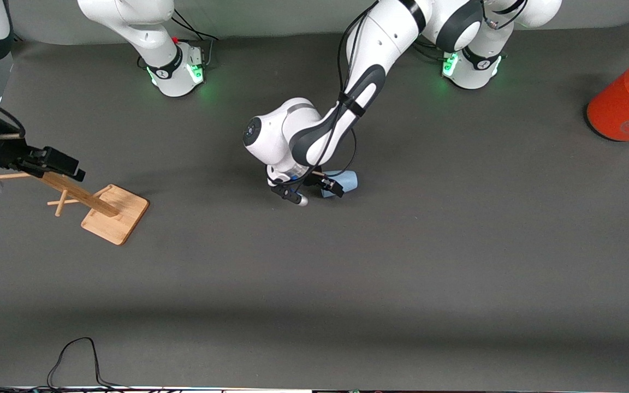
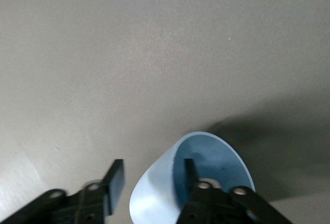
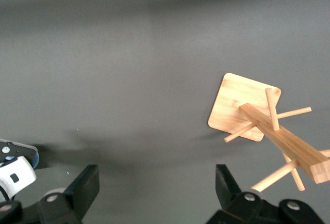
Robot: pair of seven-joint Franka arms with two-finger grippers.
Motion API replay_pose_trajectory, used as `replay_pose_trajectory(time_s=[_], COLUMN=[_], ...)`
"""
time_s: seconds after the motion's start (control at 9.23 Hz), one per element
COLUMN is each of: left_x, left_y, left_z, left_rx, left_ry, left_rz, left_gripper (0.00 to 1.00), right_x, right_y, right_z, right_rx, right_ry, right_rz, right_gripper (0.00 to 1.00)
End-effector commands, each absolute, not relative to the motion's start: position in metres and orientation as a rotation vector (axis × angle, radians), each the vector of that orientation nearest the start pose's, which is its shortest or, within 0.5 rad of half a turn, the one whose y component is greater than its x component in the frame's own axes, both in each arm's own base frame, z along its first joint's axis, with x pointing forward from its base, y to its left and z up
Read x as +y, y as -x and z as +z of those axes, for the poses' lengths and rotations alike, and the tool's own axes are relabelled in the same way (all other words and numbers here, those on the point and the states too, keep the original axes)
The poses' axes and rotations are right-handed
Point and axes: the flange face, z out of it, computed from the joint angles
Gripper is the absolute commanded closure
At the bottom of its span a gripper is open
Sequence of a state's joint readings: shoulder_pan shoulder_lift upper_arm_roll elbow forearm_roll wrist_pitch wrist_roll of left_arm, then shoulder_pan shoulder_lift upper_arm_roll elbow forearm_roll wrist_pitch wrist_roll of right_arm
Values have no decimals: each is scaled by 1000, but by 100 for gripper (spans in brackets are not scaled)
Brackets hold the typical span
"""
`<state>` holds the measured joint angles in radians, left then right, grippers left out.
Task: Rotate and upright cup with both arms
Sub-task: 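Rotate the held cup with the left gripper until its opening faces up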
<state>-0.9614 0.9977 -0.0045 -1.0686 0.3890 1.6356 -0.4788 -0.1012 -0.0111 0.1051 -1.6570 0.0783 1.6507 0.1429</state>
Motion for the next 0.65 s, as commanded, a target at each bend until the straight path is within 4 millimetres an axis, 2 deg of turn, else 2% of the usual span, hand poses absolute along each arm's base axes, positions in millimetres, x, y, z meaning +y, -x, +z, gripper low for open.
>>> replay_pose_trajectory(time_s=[0.0,0.22,0.33,0.43,0.54], left_x=[-573,-571,-567,-564,-531], left_y=[-438,-444,-453,-466,-505], left_z=[203,223,249,284,335], left_rx=[838,890,869,778,574], left_ry=[2371,2347,2361,2402,2540], left_rz=[113,137,126,78,38], left_gripper=[100,100,100,100,100], right_x=[-4,-8,-14,-19,-18], right_y=[-544,-541,-537,-537,-539], right_z=[602,610,608,608,608], right_rx=[197,202,219,217,210], right_ry=[3077,3077,3077,3075,3068], right_rz=[-25,-25,26,30,28], right_gripper=[0,0,0,0,0])
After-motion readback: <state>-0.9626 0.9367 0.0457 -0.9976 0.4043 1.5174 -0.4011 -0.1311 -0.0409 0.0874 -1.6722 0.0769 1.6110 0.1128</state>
